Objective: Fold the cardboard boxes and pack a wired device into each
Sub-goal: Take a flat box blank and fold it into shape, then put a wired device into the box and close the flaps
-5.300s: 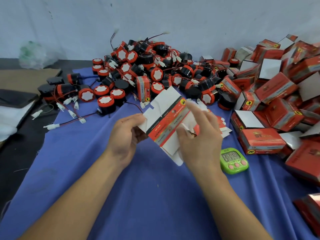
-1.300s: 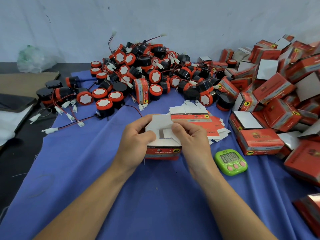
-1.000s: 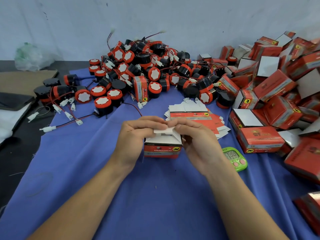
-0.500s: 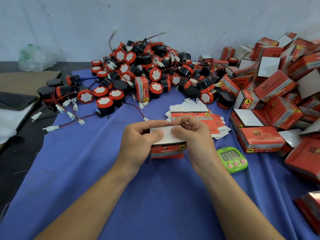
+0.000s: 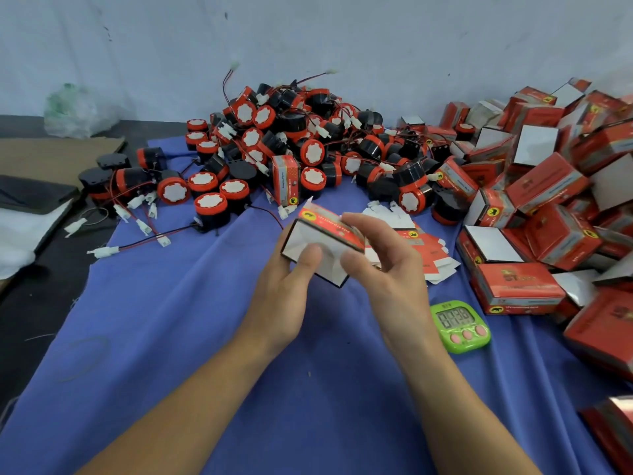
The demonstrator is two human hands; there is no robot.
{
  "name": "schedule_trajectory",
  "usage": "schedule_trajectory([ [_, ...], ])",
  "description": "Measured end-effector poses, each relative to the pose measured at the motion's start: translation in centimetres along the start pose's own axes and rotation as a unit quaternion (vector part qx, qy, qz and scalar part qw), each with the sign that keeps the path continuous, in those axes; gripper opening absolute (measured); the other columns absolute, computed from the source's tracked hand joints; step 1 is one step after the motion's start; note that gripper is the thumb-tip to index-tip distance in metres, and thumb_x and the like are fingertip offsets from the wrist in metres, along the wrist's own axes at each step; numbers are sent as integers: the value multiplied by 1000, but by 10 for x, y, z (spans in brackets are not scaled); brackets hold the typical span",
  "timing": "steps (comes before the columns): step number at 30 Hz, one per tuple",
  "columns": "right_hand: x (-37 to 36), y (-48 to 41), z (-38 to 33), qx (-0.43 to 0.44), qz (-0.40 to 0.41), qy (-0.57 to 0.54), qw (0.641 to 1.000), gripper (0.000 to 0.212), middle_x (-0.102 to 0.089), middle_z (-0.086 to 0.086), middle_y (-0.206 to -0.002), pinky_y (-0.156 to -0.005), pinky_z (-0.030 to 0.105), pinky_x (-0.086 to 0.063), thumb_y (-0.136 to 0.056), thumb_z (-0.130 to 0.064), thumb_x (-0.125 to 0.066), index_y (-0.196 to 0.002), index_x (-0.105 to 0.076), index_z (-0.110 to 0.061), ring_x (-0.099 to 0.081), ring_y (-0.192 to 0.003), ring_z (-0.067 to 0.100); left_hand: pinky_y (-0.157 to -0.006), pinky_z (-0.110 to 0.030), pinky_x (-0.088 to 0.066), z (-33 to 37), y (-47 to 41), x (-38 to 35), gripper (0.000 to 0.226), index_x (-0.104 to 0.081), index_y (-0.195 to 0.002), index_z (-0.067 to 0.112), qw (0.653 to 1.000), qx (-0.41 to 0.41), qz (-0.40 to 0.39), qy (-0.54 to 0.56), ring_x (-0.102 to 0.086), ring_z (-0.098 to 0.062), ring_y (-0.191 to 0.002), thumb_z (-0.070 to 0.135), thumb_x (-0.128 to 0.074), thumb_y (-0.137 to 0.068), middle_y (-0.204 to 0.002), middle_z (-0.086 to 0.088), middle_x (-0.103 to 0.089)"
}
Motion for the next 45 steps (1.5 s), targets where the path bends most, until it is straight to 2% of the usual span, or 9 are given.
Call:
schedule_trajectory([
  [3, 0, 3, -6, 64, 19, 166, 984, 50, -65, -10, -128, -96, 14, -43, -82, -10, -76, -129, -66, -27, -58, -123, 5, -89, -16, -48, -5, -8, 3, 31, -75, -110, 45, 999, 36, -1, -3, -68, -4, -106, 51, -61, -83, -107, 23, -76],
  [9, 0, 6, 5, 65, 40, 344, 936, 57, -52, -1, -147, -112, 31, -40, -80, 1, -80, -129, -67, -27, -38, -145, 16, -97, -34, -58, -7, -16, 19, 76, -58, -132, 44, 999, 20, 19, -34, -70, -9, -110, 46, -87, -62, -118, 10, -74],
  [17, -12, 10, 13, 38, 22, 308, 950, 51, -54, -8, -141, -107, 17, -39, -79, -4, -78, -122, -73, -31, -52, -130, 10, -72, -23, -52, -17, -26, 38, 61, -56, -112, 48, 962, 40, 31, -267, -65, -2, -95, 34, -84, -60, -100, 27, -68],
  [21, -2, 12, 3, 52, 101, 243, 963, 47, -65, -11, -125, -95, 6, -39, -85, 5, -66, -116, -76, -28, -55, -115, -10, -81, -41, -59, -31, -32, 45, 72, -59, -116, 48, 959, 95, 11, -268, -67, -8, -96, 36, -79, -48, -103, 26, -71],
  [27, 32, -26, 4, -3, 153, 333, 930, 53, -55, -8, -132, -88, -4, -30, -87, -2, -62, -130, -65, -34, -49, -112, 3, -83, -42, -60, -31, -36, 46, 73, -63, -116, 45, 960, 103, 1, -260, -68, -8, -95, 37, -80, -46, -101, 25, -72],
  [32, 51, -106, 18, -77, 79, 526, 843, 82, -25, 9, -165, -121, 44, -23, -88, -18, -66, -159, -27, -20, -16, -152, 32, -80, -41, -60, -30, -34, 45, 71, -61, -117, 47, 960, 97, -3, -264, -68, -8, -94, 36, -80, -49, -100, 25, -73],
  [36, 68, -163, 34, -144, 53, 575, 804, 91, -6, 14, -170, -123, 52, -21, -88, -20, -70, -161, -16, -19, -8, -155, 39, -77, -37, -60, -31, -35, 44, 72, -59, -117, 50, 956, 100, -6, -276, -66, -4, -92, 42, -78, -49, -99, 27, -72],
  [41, 65, -182, 42, -94, 18, 671, 735, 56, -43, 14, -142, -92, 49, -47, -84, -8, -73, -136, -52, -15, -43, -129, 39, -77, -37, -60, -31, -34, 43, 71, -58, -117, 52, 955, 103, -7, -279, -67, -4, -93, 39, -78, -50, -99, 29, -72],
  [45, 71, -177, 31, -55, 78, 672, 734, 56, -52, 11, -125, -71, 43, -42, -76, -6, -81, -124, -55, -16, -53, -115, 36, -78, -39, -59, -31, -35, 42, 70, -59, -117, 51, 954, 98, -10, -282, -67, -4, -94, 39, -78, -51, -99, 29, -72],
])
Point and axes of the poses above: each hand's wrist, its own y-axis away from the middle knuckle, its own x-axis out of the back of the hand, z = x × y, the point moved 8 cm from there along -y, towards the middle knuckle
